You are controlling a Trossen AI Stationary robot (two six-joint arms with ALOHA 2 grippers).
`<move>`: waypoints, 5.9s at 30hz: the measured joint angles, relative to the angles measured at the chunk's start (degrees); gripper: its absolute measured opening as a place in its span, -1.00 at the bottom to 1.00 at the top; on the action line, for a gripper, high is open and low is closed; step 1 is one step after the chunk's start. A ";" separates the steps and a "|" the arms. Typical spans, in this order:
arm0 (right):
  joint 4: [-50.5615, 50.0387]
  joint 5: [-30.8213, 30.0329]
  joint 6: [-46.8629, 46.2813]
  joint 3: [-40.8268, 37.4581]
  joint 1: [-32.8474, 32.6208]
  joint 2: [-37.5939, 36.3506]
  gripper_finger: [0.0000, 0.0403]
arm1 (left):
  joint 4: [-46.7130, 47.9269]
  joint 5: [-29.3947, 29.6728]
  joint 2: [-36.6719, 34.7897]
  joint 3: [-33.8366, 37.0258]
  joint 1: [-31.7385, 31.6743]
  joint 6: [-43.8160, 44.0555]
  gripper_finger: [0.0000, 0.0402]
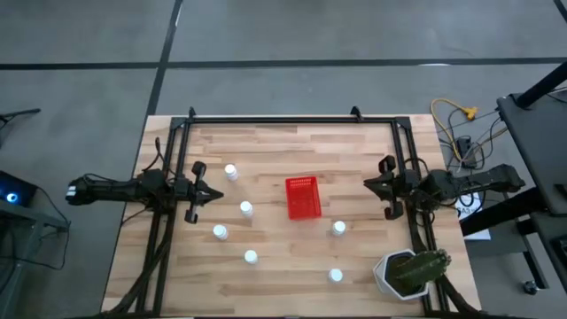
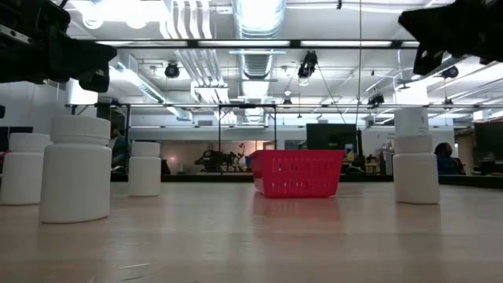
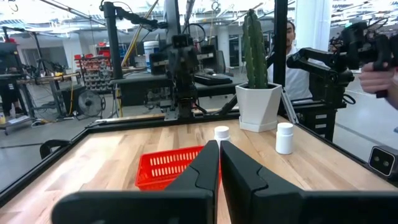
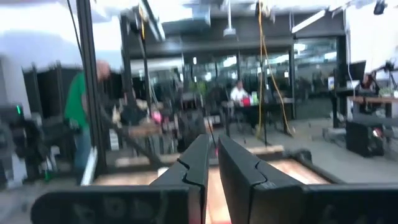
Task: Pick and place pill bottles into a basket
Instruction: Put the middle right white medicine bottle into the red bin
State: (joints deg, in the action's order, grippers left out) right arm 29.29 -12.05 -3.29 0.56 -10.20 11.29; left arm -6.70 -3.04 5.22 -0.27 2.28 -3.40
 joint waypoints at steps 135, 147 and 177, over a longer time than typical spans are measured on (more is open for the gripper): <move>-88.64 13.86 4.50 68.85 -4.36 71.32 0.09 | -0.11 -0.01 -0.01 0.00 -0.01 -0.02 -1.00; -79.26 13.82 3.42 61.00 -6.47 71.32 0.09 | -0.11 -0.01 -0.01 0.00 -0.02 -0.02 -1.00; -65.75 14.24 3.56 52.19 -6.45 71.32 0.09 | -0.11 0.00 -0.01 0.00 0.00 -0.02 -1.00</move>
State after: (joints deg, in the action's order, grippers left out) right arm -36.46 2.18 0.27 52.75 -16.64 82.61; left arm -6.81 -3.04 5.21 -0.27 2.28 -3.42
